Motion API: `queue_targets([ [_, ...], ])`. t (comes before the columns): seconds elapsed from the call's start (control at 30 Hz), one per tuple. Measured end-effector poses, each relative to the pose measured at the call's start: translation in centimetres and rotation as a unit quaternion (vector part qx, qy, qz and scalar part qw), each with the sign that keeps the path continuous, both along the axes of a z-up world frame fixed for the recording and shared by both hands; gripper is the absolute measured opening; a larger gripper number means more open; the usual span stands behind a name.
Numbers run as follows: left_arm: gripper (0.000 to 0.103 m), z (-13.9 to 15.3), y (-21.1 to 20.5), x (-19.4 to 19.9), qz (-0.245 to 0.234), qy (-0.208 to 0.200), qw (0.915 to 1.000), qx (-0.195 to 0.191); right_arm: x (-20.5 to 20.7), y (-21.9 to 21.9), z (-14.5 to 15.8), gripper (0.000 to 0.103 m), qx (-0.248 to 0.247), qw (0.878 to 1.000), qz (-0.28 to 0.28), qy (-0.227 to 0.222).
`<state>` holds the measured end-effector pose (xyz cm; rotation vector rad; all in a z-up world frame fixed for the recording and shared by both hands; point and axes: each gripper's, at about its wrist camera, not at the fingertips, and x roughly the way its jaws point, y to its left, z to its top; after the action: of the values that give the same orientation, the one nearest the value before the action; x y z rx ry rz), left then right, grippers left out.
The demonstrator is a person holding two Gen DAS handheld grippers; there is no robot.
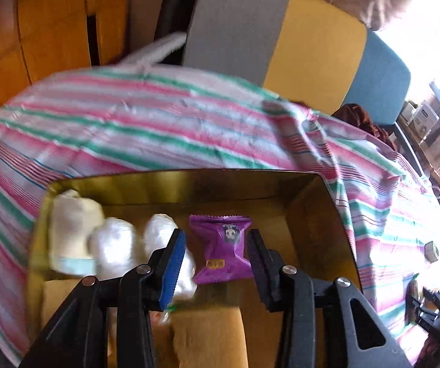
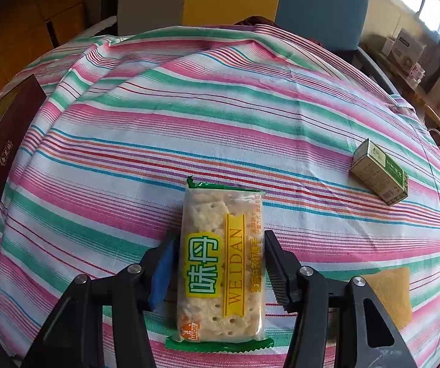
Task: Organize objects
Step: 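Carry the purple packet into the tray and release it with the left gripper, then carry the WEIDAN packet into the tray and release it with the right gripper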
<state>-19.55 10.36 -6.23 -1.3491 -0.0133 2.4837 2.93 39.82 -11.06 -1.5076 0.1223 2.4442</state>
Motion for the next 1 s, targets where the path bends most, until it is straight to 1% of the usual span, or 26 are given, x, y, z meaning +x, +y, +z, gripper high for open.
queue_targets([
  [0.2,0.042,3.2,-0.9,5.8,-0.008,0.072,0.9974,0.000,-0.1,-0.2,0.0,0.053,0.010,1.000,0.003,-0.001],
  [0.33,0.042,4.3,-1.7,8.9,-0.012,0.098,0.9951,-0.001,-0.2,-0.3,0.0,0.052,0.013,1.000,0.006,0.000],
  [0.43,0.042,4.8,-2.0,11.0,-0.018,0.109,0.9938,-0.004,-0.2,-0.3,0.0,0.052,0.010,1.000,0.005,0.001],
  [0.6,0.042,5.1,-2.6,13.4,-0.022,0.120,0.9925,-0.005,-0.3,-0.4,0.0,0.052,0.009,1.000,0.003,0.004],
  [0.8,0.042,4.6,-3.2,15.1,-0.027,0.112,0.9934,-0.003,-0.2,-0.5,-0.1,0.052,0.011,1.000,0.002,0.005],
  [1.0,0.042,3.8,-4.0,15.8,-0.022,0.103,0.9944,-0.006,-0.2,-0.6,-0.1,0.052,0.015,1.000,0.003,0.005],
])
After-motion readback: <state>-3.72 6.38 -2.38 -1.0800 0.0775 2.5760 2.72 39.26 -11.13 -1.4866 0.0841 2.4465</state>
